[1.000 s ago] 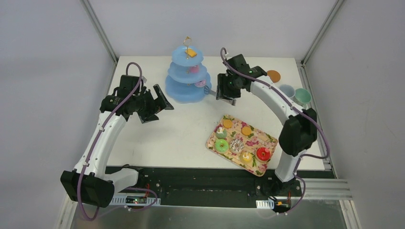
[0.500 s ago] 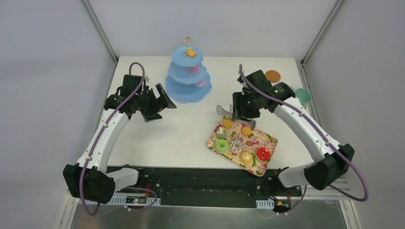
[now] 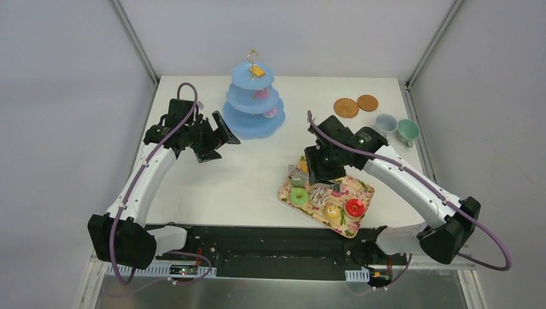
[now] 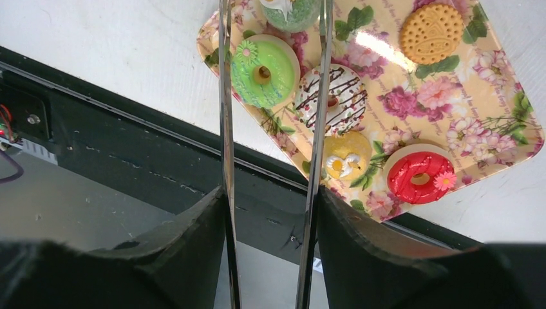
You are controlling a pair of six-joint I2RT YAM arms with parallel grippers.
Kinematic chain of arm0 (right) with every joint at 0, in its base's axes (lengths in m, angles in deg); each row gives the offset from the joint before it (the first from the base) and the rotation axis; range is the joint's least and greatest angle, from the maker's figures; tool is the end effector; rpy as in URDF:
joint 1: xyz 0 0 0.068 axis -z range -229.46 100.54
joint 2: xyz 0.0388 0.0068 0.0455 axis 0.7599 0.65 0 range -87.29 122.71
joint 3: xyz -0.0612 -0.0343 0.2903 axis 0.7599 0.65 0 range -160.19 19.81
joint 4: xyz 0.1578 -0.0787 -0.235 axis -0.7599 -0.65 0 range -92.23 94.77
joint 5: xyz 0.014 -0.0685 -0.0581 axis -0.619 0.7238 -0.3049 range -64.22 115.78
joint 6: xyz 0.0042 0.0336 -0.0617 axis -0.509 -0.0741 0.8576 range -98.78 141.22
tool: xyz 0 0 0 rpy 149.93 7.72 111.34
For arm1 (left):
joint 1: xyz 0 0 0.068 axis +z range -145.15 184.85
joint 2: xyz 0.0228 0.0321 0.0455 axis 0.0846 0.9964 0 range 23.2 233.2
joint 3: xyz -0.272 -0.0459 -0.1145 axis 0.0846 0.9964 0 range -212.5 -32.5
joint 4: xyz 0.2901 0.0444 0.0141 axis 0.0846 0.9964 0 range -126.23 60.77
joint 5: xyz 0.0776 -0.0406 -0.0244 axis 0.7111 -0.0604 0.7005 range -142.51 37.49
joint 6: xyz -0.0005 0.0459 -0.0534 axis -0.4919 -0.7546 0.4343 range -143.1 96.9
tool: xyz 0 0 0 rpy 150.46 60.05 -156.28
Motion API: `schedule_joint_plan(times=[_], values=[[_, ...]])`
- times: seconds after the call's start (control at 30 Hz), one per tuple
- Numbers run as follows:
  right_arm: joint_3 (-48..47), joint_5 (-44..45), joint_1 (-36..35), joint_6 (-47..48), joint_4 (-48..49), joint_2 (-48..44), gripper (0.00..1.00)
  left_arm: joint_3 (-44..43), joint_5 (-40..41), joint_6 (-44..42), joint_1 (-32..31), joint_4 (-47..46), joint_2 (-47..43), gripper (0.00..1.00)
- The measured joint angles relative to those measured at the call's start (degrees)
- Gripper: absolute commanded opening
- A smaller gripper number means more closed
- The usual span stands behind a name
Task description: Serve the afternoon tea
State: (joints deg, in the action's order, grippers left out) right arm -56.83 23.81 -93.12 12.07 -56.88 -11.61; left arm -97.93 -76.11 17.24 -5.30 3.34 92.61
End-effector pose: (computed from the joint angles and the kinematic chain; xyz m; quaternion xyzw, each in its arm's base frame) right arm 0.2090 0.2022 0.3451 -0.2911 0.9225 0.1274 0.2192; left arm 0.2838 -0.0742 0.3387 -0.1564 0.8896 -0.3345 0.2689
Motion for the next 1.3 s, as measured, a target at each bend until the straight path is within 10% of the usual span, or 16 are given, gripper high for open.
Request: schedule_joint_plan(times=[1.0,1.3], values=[[1.14,7.08,-6.75,-5.11,1.88,8.68,0.47,-0.11,0.0,0.61,0.0,0.13,-0.02,0.91],[1.09,8.48,-7.93,-5.97,1.49,9.46,0.3,-0.31,0.0,0.59,0.0,0.2,-0.02,0.91]])
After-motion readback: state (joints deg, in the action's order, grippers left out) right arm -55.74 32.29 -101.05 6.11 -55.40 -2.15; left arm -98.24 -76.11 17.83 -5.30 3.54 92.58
